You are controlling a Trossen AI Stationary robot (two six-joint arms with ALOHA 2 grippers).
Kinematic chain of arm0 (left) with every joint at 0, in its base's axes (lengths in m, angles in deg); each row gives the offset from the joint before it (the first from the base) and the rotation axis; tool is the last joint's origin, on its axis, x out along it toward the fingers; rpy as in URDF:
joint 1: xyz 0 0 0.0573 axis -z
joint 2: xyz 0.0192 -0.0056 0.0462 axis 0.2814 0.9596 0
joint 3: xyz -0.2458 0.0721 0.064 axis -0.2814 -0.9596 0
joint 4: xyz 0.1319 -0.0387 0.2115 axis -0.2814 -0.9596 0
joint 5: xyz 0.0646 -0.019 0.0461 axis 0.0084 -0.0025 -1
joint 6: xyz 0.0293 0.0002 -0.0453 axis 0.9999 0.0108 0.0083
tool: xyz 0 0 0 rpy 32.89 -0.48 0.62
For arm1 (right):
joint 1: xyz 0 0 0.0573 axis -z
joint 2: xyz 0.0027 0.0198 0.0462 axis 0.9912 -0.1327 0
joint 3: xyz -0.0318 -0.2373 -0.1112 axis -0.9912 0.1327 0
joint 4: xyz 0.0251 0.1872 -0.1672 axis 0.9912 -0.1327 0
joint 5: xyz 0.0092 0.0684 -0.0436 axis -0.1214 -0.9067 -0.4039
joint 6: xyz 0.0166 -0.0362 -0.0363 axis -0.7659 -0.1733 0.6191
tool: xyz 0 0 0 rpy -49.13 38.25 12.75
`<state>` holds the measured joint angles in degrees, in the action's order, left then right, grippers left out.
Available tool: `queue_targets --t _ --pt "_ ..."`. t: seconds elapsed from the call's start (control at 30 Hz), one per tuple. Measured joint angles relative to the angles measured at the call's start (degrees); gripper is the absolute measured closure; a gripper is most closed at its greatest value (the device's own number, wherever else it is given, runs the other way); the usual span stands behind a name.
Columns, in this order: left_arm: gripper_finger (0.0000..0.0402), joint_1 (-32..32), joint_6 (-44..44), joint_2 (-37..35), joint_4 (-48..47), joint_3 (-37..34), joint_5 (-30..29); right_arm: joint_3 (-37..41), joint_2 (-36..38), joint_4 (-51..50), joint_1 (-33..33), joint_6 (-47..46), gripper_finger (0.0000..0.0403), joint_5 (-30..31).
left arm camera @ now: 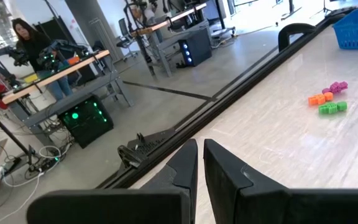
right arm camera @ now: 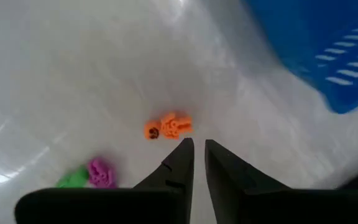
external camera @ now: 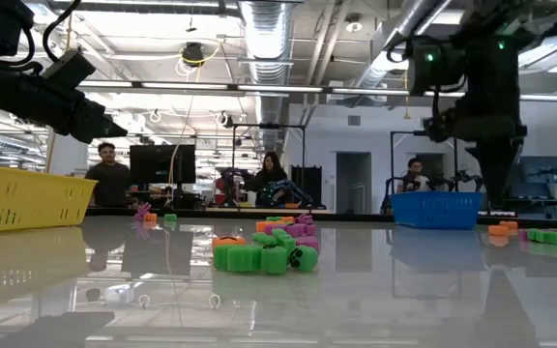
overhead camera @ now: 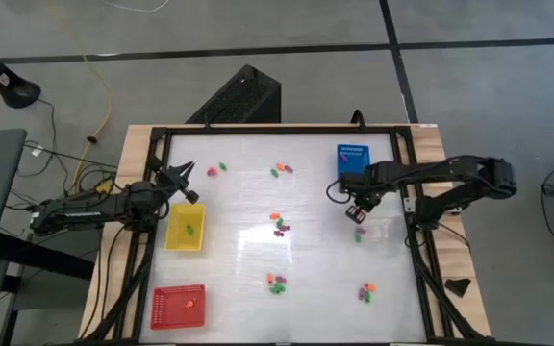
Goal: Sort Halloween decoration
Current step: Put the orange skeleton toy into the red bin
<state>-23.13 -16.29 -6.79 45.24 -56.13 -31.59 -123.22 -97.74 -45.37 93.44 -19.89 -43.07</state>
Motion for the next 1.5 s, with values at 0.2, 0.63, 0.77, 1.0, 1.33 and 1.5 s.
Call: queue_targets --t 0.2,0.63,0.77,1.0,1.33,1.5 --pt "0.0384 0.01 0.00 0.01 -0.02 0.00 0.00 2.29 -0.04 3.34 -1.85 -3.48 0.0264 -0.57" --pt "0.0384 0.02 -0.02 0.00 -0.02 0.02 0.00 5.37 -0.02 7.65 -3.91 -14.18 0.0164 1.91" --pt "0.0384 0.02 0.00 0.02 -0.01 0.01 0.00 7.67 0.10 10.21 -3.89 -15.82 0.0167 2.03" --pt "0.0384 0.01 0.00 0.01 -0.01 0.01 0.00 8.48 0.00 14.13 -4.62 -17.32 0.0180 1.99" --pt "0.0384 0.00 0.00 0.01 -0.02 0.01 0.00 8.48 -0.02 14.81 -4.71 -17.80 0.0190 5.76" --pt "0.0384 0.02 0.00 0.00 0.00 0.02 0.00 8.48 -0.02 15.27 -4.66 -18.95 0.0196 7.66"
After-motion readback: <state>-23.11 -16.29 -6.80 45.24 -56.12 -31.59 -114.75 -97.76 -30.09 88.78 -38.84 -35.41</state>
